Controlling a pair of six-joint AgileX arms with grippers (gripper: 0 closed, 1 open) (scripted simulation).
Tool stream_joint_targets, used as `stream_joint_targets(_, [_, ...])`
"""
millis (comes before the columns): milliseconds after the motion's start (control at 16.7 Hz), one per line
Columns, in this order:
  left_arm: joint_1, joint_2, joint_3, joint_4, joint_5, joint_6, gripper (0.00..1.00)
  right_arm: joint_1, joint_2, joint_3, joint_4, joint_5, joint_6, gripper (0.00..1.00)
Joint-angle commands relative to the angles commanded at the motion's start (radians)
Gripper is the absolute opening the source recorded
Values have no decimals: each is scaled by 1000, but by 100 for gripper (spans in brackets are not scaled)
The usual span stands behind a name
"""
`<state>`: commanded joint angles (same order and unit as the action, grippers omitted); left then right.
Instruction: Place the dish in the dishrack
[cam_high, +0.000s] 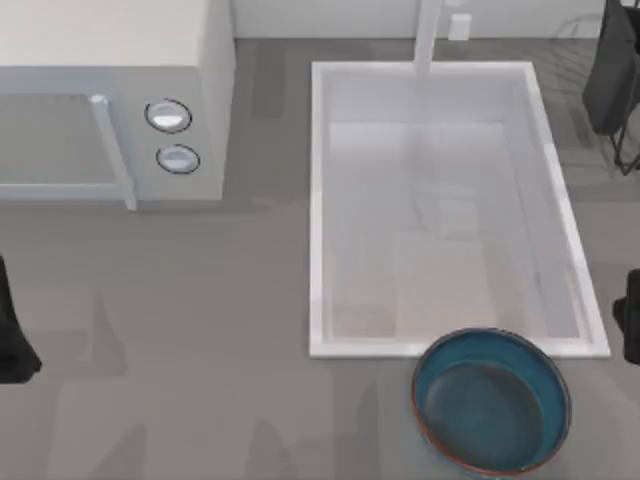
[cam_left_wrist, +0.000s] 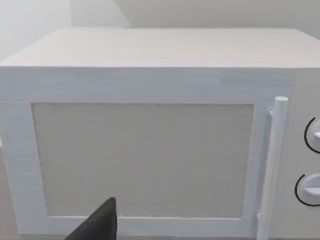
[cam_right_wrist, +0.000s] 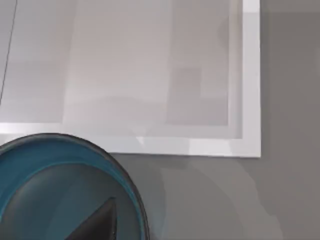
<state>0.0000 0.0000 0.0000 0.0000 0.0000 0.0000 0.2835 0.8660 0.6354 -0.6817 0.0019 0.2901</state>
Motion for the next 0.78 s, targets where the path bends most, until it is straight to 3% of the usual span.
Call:
stream_joint_targets(420, [0, 0, 0, 0, 0, 0, 100, 169, 502, 377, -399, -3, 172, 100])
stream_joint_targets(780, [0, 0, 0, 0, 0, 0, 100, 218, 643, 492, -508, -2, 221, 100])
